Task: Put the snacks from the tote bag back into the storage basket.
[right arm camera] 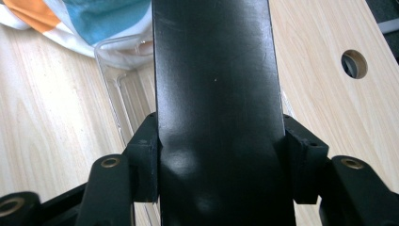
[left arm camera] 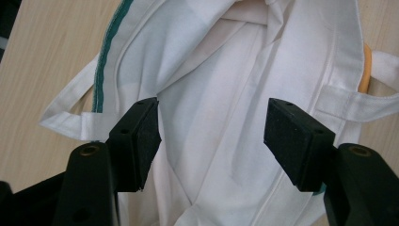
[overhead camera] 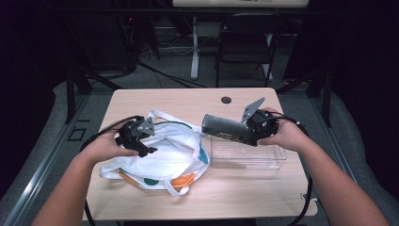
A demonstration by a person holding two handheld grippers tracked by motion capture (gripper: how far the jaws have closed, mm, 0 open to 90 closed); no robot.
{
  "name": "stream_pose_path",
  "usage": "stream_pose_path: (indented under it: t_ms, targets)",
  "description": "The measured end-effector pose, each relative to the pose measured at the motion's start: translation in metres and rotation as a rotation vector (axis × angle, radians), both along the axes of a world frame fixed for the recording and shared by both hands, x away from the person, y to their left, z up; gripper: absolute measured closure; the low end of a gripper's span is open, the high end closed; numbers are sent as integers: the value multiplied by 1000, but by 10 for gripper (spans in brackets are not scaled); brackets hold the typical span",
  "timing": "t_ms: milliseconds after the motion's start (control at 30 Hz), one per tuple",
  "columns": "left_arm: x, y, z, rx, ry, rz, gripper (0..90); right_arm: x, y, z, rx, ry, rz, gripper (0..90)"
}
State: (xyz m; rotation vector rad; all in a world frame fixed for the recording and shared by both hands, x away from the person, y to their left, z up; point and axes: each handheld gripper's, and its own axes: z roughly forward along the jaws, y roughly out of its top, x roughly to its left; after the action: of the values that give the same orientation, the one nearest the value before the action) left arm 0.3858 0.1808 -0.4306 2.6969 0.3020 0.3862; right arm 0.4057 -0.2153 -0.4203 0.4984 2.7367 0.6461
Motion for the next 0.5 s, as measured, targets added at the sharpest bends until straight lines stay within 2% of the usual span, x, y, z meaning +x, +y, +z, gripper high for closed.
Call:
stream_pose_path:
  t_ms: [300, 500]
  targets:
    - [1, 3, -1, 3, 0, 9, 361, 2, -11, -2, 7, 2, -22, 414]
    - [1, 3, -3, 5, 5, 12, 361, 3, -19, -4, -11, 3, -32, 415]
